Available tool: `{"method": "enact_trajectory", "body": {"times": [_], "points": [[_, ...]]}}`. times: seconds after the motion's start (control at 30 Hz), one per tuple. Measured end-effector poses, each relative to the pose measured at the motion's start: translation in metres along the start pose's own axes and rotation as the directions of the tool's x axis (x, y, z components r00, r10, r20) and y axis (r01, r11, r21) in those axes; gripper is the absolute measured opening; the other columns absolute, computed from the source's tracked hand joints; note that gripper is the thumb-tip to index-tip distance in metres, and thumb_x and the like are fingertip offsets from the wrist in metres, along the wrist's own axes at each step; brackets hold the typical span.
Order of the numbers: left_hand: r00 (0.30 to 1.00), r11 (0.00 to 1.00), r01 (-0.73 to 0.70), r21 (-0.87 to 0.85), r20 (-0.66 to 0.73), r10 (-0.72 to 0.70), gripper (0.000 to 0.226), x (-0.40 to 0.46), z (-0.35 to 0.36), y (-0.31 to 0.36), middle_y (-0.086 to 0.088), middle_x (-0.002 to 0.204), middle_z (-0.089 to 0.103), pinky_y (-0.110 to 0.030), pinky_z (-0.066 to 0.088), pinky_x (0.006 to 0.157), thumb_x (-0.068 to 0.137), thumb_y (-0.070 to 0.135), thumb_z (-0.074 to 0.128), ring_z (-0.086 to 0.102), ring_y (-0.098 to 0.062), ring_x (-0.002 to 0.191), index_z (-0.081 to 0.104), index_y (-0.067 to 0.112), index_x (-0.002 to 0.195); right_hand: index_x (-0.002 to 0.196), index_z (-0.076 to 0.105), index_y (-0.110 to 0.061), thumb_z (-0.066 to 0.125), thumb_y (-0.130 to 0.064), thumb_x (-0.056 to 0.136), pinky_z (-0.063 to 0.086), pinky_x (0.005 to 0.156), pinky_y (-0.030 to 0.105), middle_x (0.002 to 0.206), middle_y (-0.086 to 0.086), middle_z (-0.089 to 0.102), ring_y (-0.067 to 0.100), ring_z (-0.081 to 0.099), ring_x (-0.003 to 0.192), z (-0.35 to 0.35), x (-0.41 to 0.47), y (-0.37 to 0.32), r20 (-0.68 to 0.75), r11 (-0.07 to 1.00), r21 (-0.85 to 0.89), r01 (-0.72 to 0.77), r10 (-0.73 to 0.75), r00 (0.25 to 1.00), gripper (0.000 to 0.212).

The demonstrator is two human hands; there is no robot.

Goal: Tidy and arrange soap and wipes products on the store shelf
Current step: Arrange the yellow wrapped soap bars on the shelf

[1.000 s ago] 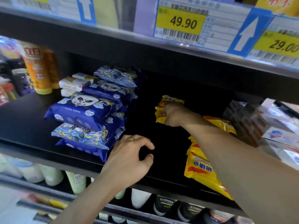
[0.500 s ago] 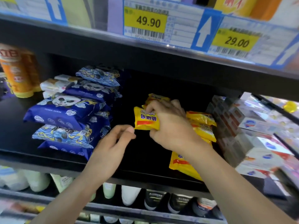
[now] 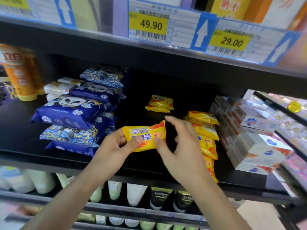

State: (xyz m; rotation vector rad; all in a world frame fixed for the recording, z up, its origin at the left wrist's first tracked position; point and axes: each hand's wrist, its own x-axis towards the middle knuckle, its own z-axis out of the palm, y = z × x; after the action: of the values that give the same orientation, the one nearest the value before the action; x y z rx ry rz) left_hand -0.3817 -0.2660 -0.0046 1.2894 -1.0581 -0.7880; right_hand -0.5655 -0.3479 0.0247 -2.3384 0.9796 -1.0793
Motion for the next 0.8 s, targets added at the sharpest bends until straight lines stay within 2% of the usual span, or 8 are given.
{"method": "enact_trajectory", "body": {"times": [0.07,0.17,0.2,0.27,0.4,0.6,0.7,0.8], "points": [[1.000,1.000,-0.001,-0.002,0.021,0.001,0.037,-0.001,-0.001,-0.001,0.003,0.115,0.079,-0.031,0.053,0.101,0.091,0.040,0.067,0.074,-0.014,0.111,0.070,0.025,0.124,0.137,0.053,-0.043,0.066,-0.053,0.092,0.043,0.078,0.021,0.117,-0.024,0.056,0.003,0.055,0.093,-0.004,0.005,0.001,0.009,0.991,0.011,-0.137,0.137,0.991,0.048],[0.999,1.000,-0.015,0.006,0.050,0.014,0.036,-0.001,-0.002,-0.001,0.003,0.117,0.079,-0.029,0.056,0.099,0.091,0.040,0.067,0.073,-0.014,0.113,0.070,0.026,0.124,0.105,0.066,-0.052,0.069,-0.045,0.093,0.049,0.061,0.021,0.102,-0.027,0.067,0.006,0.063,0.066,-0.006,0.015,-0.001,0.203,0.915,0.257,-0.311,0.263,0.943,0.014],[0.998,1.000,-0.020,0.011,0.058,0.019,0.036,-0.001,-0.002,-0.002,0.003,0.117,0.079,-0.027,0.057,0.099,0.091,0.039,0.067,0.073,-0.014,0.113,0.070,0.026,0.124,0.099,0.068,-0.051,0.071,-0.039,0.094,0.048,0.055,0.020,0.101,-0.026,0.070,0.006,0.061,0.056,-0.007,0.018,-0.001,0.248,0.880,0.324,-0.348,0.276,0.929,0.013],[0.997,0.999,-0.033,0.019,0.066,0.032,0.035,0.000,-0.003,-0.002,0.004,0.116,0.079,-0.021,0.053,0.102,0.092,0.038,0.066,0.073,-0.013,0.113,0.070,0.025,0.124,0.107,0.070,-0.041,0.073,-0.030,0.095,0.044,0.046,0.018,0.102,-0.018,0.074,0.007,0.054,0.045,-0.009,0.021,0.001,0.314,0.827,0.390,-0.406,0.295,0.902,0.017],[0.995,0.997,-0.049,0.052,0.084,0.045,0.033,-0.001,-0.003,-0.002,0.005,0.117,0.078,-0.016,0.052,0.098,0.095,0.035,0.065,0.072,-0.010,0.113,0.069,0.025,0.126,0.120,0.062,-0.025,0.071,-0.022,0.097,0.039,0.037,0.020,0.108,-0.006,0.077,0.015,0.059,0.048,-0.011,0.021,0.005,0.453,0.777,0.412,-0.475,0.278,0.847,0.025],[0.998,0.997,-0.015,0.082,0.057,0.010,0.036,0.000,-0.001,0.000,0.007,0.118,0.078,-0.032,0.050,0.106,0.095,0.040,0.063,0.071,-0.009,0.114,0.067,0.026,0.128,0.121,0.067,-0.028,0.067,-0.018,0.100,0.050,0.050,0.026,0.112,-0.002,0.075,0.018,0.060,0.053,0.002,0.012,0.009,0.380,0.758,0.496,-0.423,0.248,0.891,0.024],[0.999,0.992,0.026,0.121,0.018,-0.028,0.035,0.002,0.000,0.002,0.013,0.117,0.077,-0.039,0.044,0.112,0.096,0.060,0.062,0.069,-0.003,0.114,0.070,0.036,0.120,0.116,0.069,-0.024,0.067,-0.014,0.099,0.057,0.059,0.029,0.110,-0.002,0.076,0.020,0.068,0.061,0.005,0.007,0.009,0.311,0.742,0.557,-0.374,0.231,0.922,0.020],[0.999,0.979,0.049,0.196,-0.029,-0.044,0.051,0.001,-0.001,0.000,0.022,0.114,0.074,-0.037,0.042,0.106,0.087,0.082,0.043,0.064,0.007,0.109,0.068,0.046,0.115,0.119,0.066,-0.023,0.066,-0.009,0.099,0.062,0.068,0.030,0.106,-0.002,0.076,0.021,0.074,0.074,0.005,0.005,0.011,0.252,0.726,0.603,-0.333,0.223,0.942,0.024]]}}
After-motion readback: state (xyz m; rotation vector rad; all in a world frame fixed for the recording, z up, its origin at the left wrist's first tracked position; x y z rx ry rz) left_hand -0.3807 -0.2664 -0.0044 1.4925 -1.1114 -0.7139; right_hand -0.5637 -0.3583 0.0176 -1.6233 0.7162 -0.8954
